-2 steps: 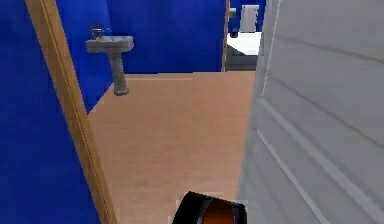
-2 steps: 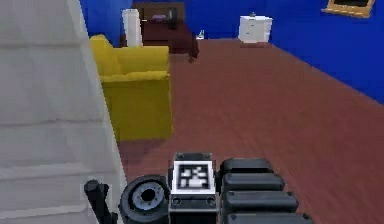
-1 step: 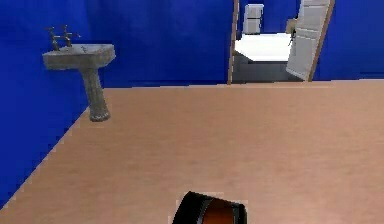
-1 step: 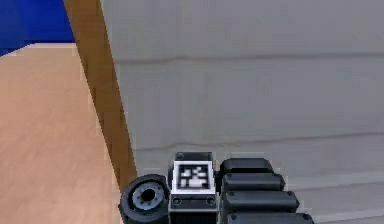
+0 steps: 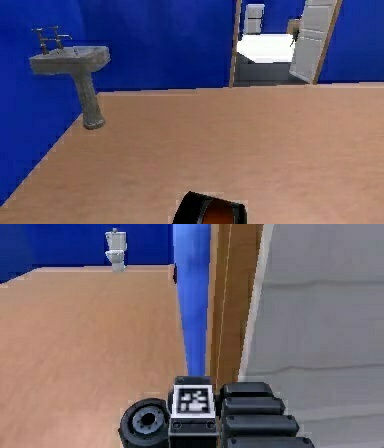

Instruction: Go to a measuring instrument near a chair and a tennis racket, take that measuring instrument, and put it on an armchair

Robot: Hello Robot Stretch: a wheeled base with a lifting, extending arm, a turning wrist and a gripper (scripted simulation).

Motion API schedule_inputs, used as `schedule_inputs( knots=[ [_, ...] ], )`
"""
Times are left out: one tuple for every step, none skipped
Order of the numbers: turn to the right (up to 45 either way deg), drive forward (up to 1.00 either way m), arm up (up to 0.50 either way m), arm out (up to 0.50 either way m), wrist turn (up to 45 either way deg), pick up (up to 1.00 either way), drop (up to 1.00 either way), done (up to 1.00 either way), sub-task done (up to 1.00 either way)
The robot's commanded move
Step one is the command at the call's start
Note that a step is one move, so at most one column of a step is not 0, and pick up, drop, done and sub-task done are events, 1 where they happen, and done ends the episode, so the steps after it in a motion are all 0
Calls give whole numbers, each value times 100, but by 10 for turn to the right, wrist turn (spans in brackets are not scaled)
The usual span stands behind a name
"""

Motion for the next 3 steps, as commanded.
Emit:
schedule_inputs(
  knots=[
    [210,0,0,0,0,0,0,0,0],
    [0,100,0,0,0,0,0,0,0],
    [0,100,0,0,0,0,0,0,0]
  ],
)
